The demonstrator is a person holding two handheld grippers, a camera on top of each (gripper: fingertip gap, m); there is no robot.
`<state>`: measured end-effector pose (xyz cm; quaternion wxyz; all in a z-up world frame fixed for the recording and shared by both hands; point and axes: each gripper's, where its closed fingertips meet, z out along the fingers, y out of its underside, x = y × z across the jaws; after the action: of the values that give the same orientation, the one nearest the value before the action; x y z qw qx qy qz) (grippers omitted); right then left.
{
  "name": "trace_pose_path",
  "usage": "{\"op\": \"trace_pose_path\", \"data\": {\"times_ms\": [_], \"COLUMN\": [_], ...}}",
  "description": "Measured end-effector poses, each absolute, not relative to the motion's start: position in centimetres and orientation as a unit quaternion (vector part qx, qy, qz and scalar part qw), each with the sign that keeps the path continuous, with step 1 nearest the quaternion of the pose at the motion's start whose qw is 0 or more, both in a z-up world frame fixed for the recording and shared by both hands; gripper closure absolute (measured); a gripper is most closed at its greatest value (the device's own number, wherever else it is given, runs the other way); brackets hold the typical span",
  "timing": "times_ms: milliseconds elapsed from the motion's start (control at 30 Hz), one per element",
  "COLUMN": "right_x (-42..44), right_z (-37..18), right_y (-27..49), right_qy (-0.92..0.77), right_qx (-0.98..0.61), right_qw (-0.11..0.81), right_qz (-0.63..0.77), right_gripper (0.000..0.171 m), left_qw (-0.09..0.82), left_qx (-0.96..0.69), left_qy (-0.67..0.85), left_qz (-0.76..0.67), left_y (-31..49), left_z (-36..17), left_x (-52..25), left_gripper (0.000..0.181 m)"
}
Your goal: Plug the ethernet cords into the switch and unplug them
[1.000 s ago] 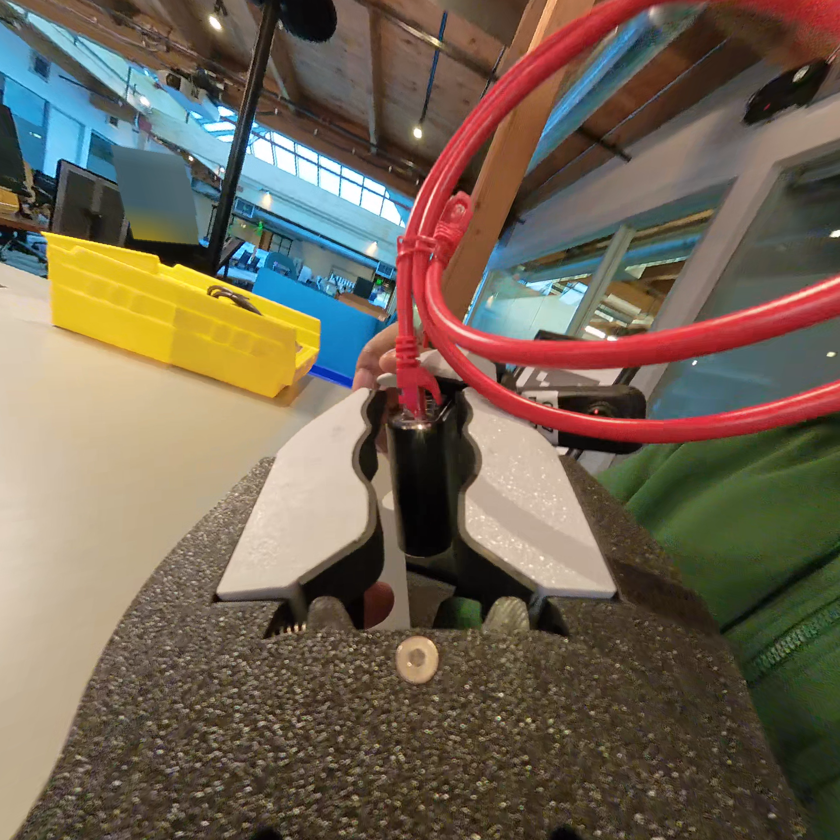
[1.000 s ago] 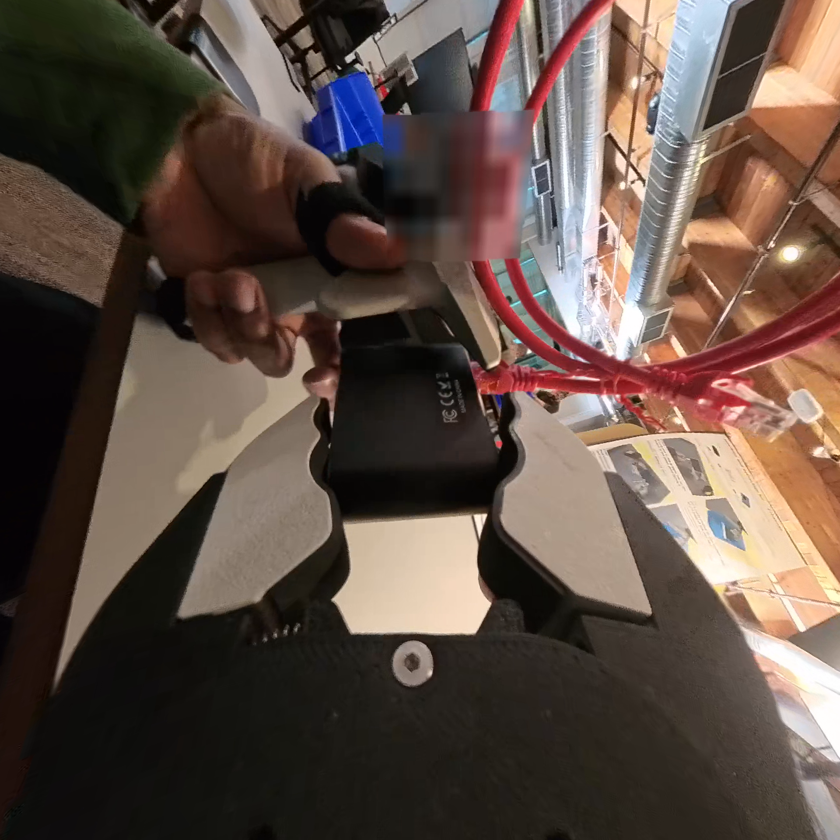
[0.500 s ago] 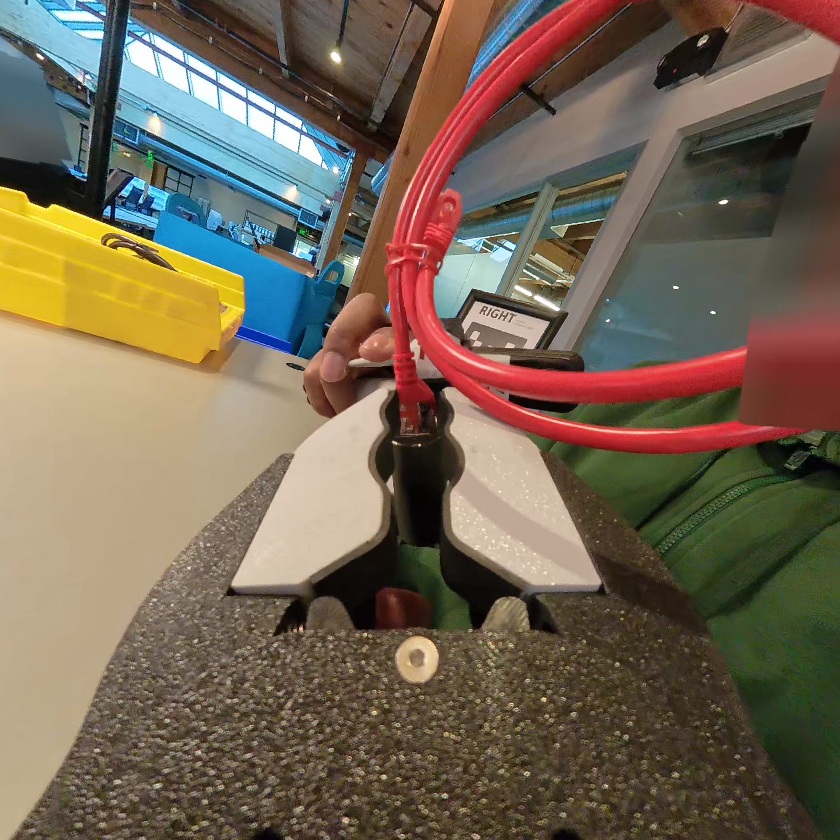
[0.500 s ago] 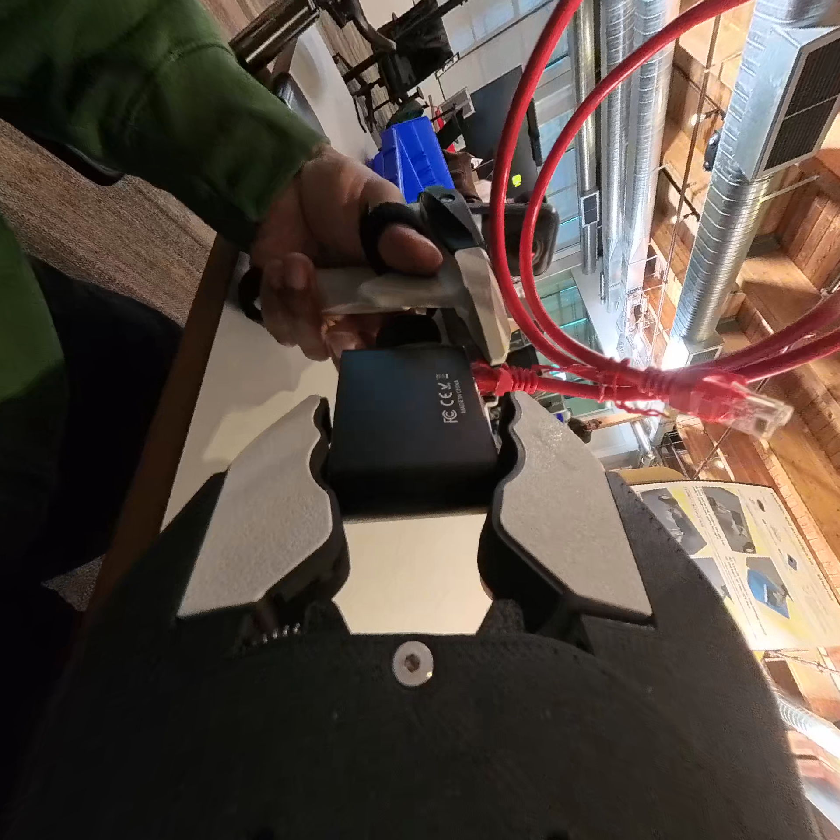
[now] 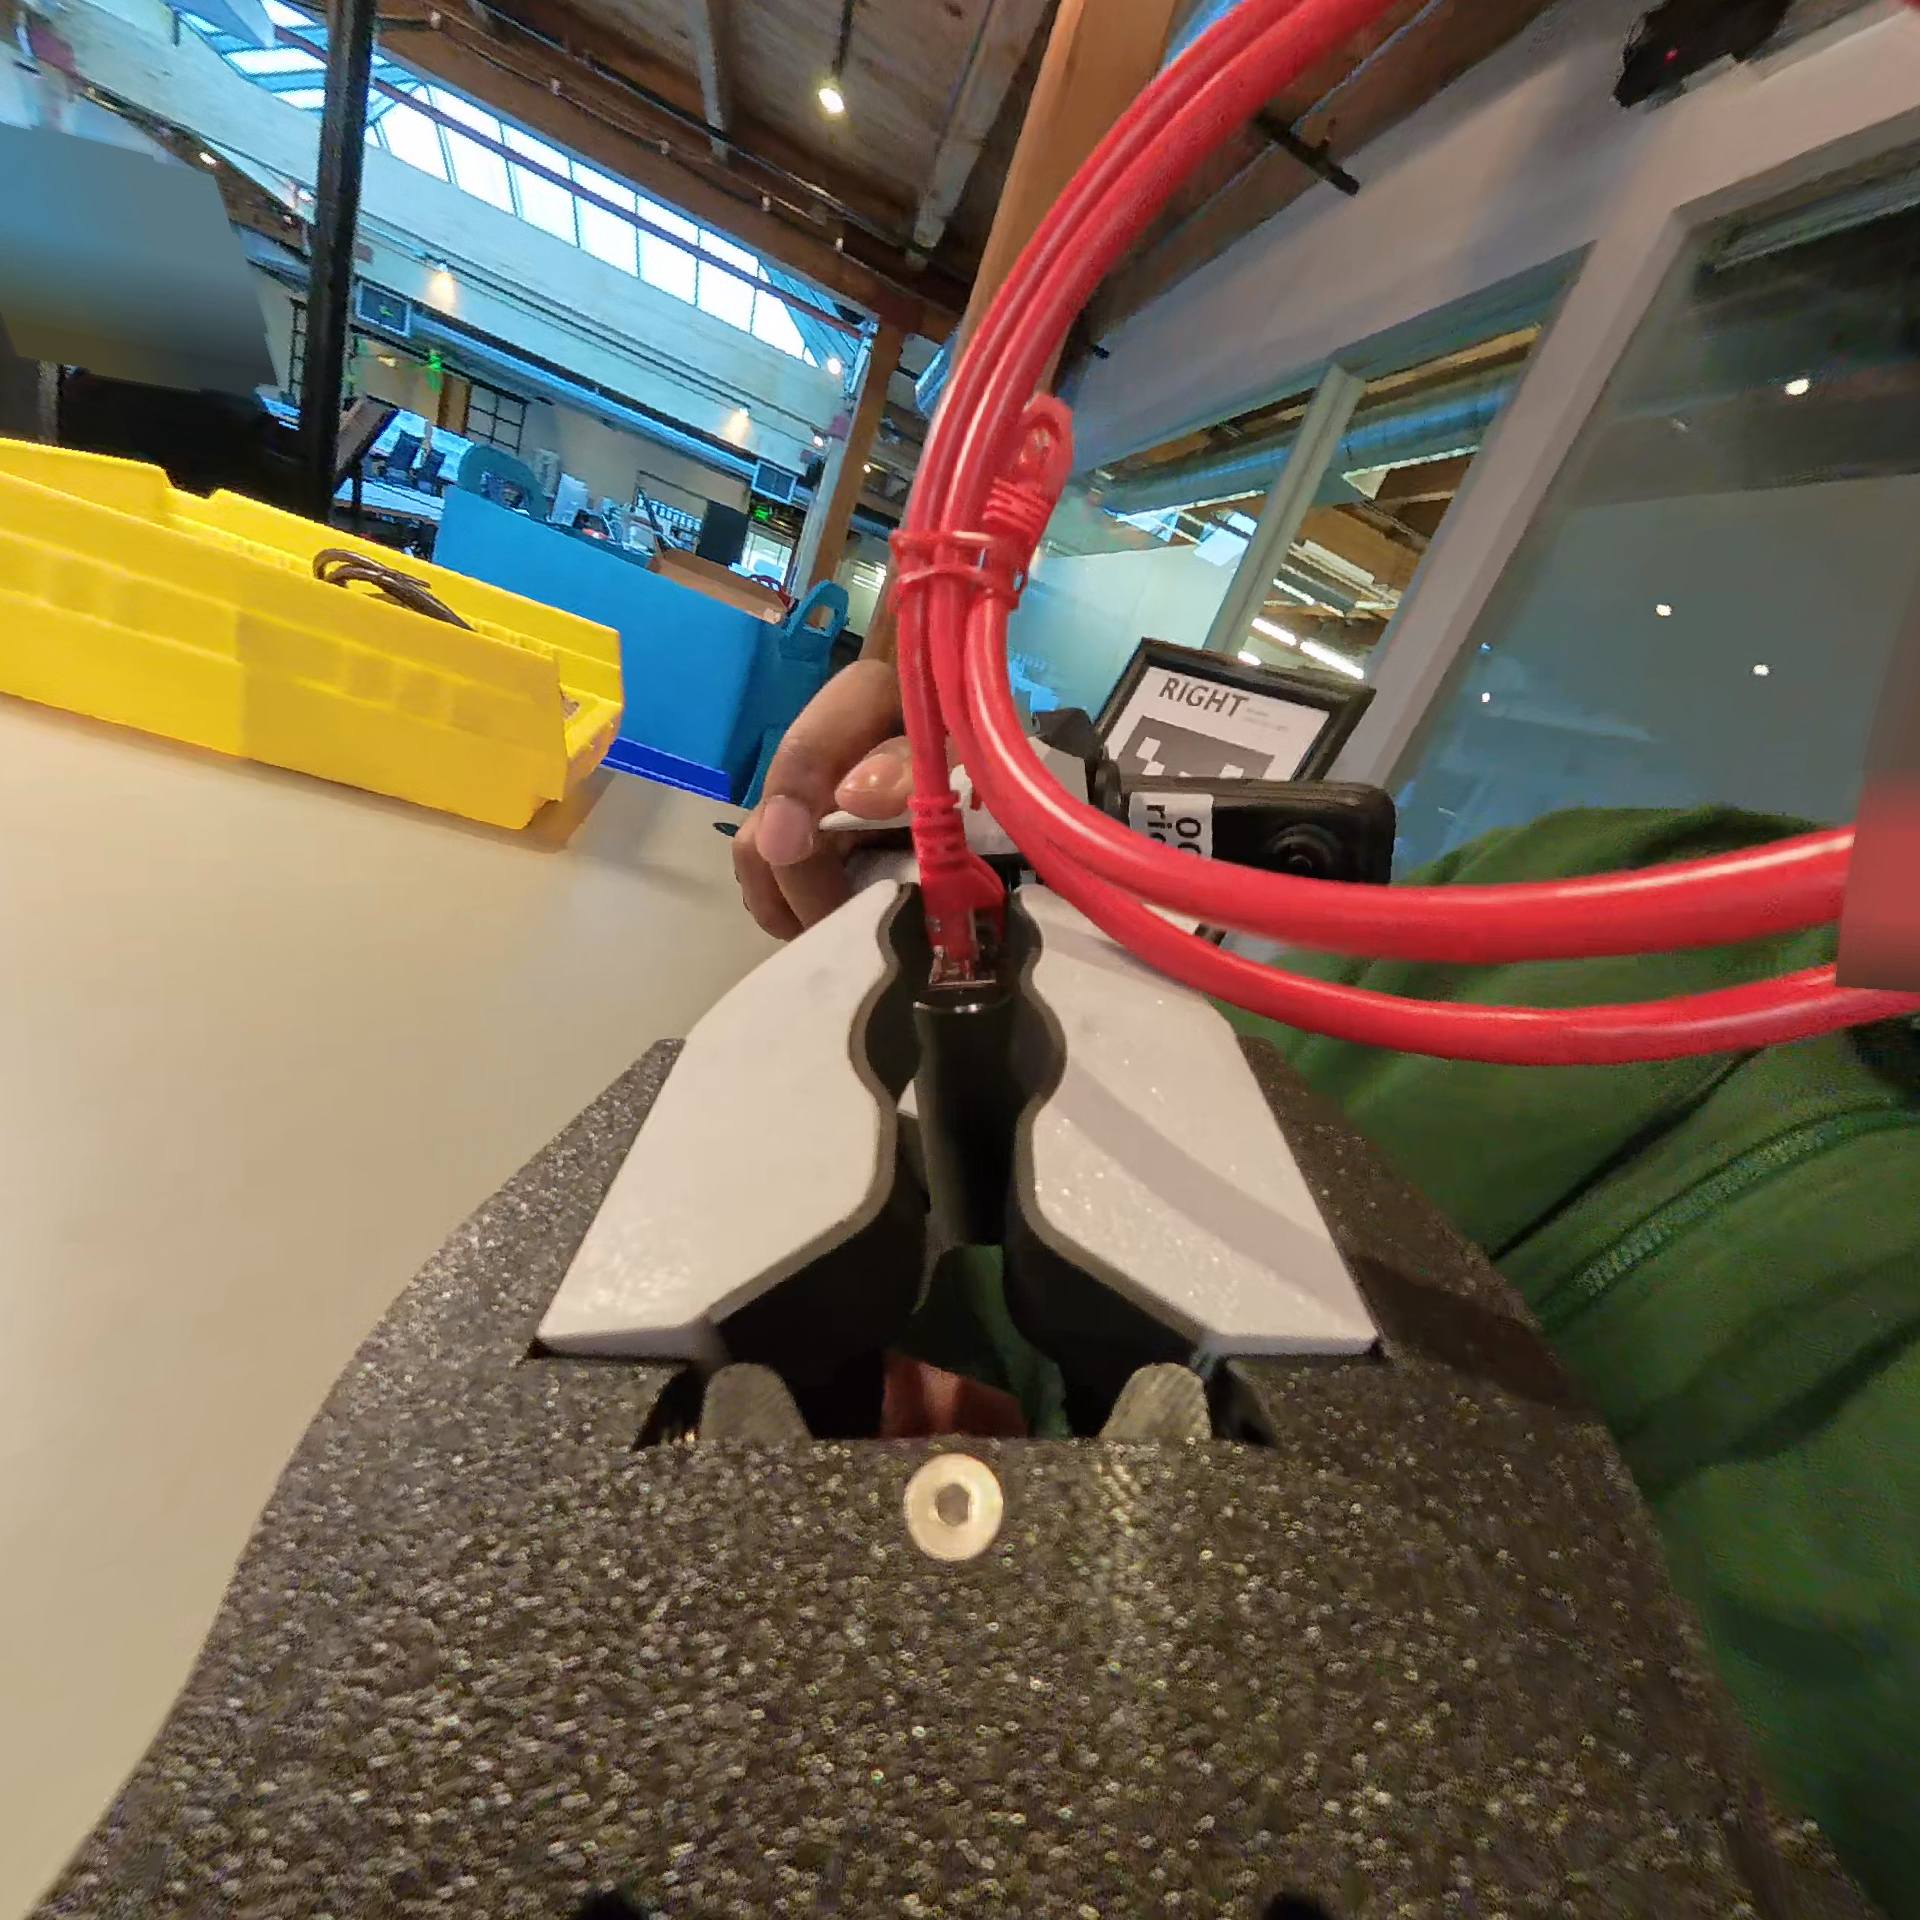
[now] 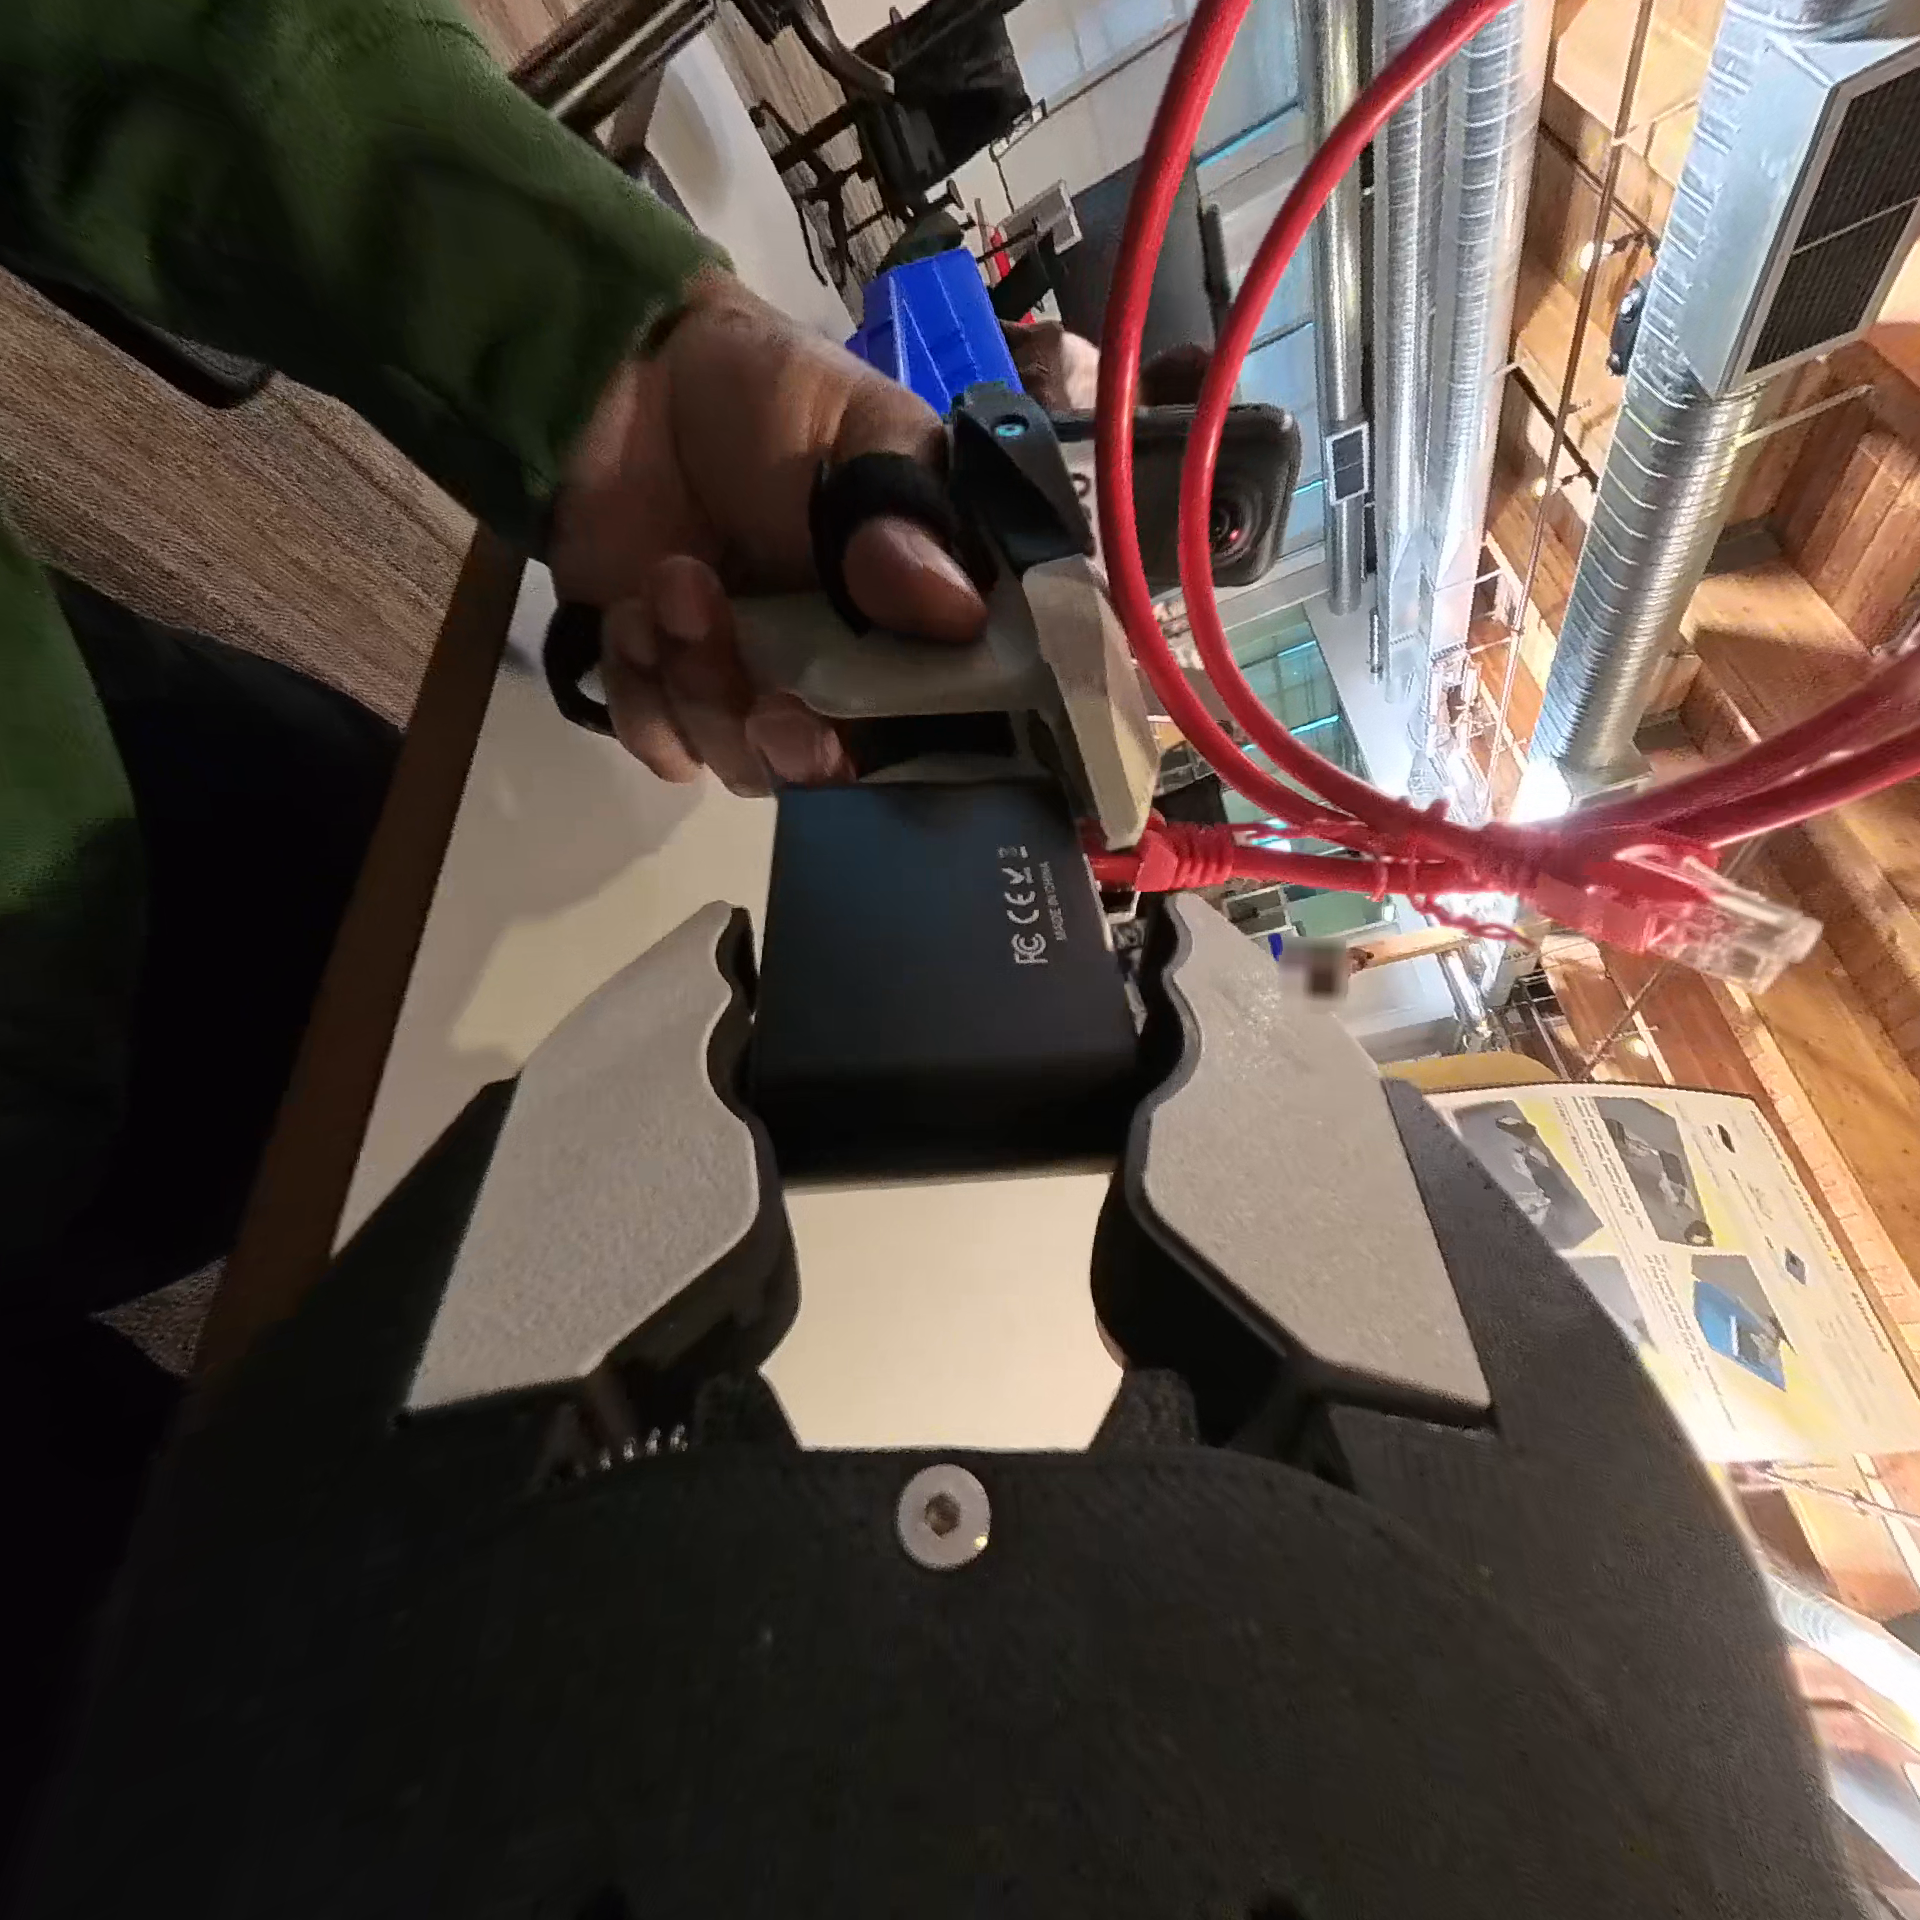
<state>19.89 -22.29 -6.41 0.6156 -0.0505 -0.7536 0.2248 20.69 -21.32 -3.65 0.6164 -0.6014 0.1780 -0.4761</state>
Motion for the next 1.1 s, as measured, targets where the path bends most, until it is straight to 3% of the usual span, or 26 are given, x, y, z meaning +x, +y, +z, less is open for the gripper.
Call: {"op": "trace_pose_path", "data": {"times_ms": [233,467,667,867,1100], "right_x": [20.2,20.4,20.8,21.5,19.6], "right_z": [-5.9,-6.7,-8.4,-8.3,-8.1], "right_y": [-21.8,-21.4,-21.9,-22.4,-21.0], "right_qy": [-0.753,-0.774,-0.811,-0.814,-0.781], "right_qx": [-0.056,-0.057,-0.079,-0.082,-0.084], "right_qw": [0.615,0.596,0.533,0.511,0.571], "right_qz": [0.225,0.206,0.229,0.264,0.239], "right_gripper": [0.099,0.099,0.099,0.099,0.099], "left_qw": [0.680,0.579,0.555,0.604,0.612], "left_qx": [-0.585,-0.590,-0.636,-0.615,-0.621], "left_qy": [0.241,0.117,0.164,0.252,0.169], "left_qz": [-0.371,-0.550,-0.511,-0.440,-0.459], "left_y": [-21.6,-20.8,-21.3,-21.9,-20.6], "left_z": [-2.7,-3.8,-5.6,-5.3,-4.9], "left_x": [21.3,21.0,21.2,21.9,20.2], "left_gripper": [0.167,0.168,0.168,0.167,0.167]}}
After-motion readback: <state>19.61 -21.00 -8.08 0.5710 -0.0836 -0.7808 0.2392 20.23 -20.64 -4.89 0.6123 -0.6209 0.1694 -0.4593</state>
